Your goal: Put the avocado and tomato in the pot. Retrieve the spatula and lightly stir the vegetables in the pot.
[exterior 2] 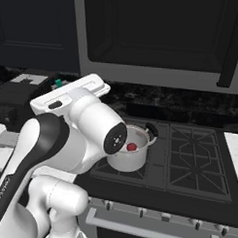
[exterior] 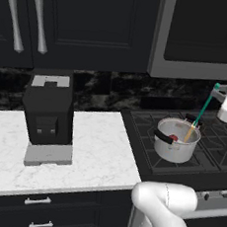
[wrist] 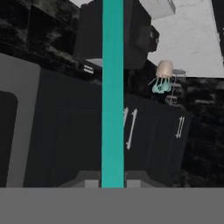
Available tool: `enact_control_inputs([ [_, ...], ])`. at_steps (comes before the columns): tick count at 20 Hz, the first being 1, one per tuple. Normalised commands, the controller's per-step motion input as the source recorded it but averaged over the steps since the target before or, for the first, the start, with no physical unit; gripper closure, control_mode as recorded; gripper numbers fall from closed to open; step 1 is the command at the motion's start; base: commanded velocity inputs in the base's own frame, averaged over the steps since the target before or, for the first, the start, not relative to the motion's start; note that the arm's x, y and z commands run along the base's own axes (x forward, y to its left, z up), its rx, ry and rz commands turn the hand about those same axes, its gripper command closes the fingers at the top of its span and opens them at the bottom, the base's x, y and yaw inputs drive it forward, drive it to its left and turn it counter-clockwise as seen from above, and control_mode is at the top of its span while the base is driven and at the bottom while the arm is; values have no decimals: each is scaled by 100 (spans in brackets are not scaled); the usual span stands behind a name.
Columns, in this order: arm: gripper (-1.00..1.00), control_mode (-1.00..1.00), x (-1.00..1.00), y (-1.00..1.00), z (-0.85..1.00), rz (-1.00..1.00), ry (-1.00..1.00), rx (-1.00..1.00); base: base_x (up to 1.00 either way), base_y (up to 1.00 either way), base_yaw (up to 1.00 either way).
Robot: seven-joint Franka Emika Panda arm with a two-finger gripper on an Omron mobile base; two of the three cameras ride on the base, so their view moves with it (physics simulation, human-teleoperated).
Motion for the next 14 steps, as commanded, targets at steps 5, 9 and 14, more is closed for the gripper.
enact_control_inputs([
  [5,100,-100,-1,-33,5,-12,4,7,0,0,0],
  [9,100,-100,4,-39,0,-6,0,10,0,0,0],
  [14,100,-100,20,-39,0,-5,1,11,0,0,0],
])
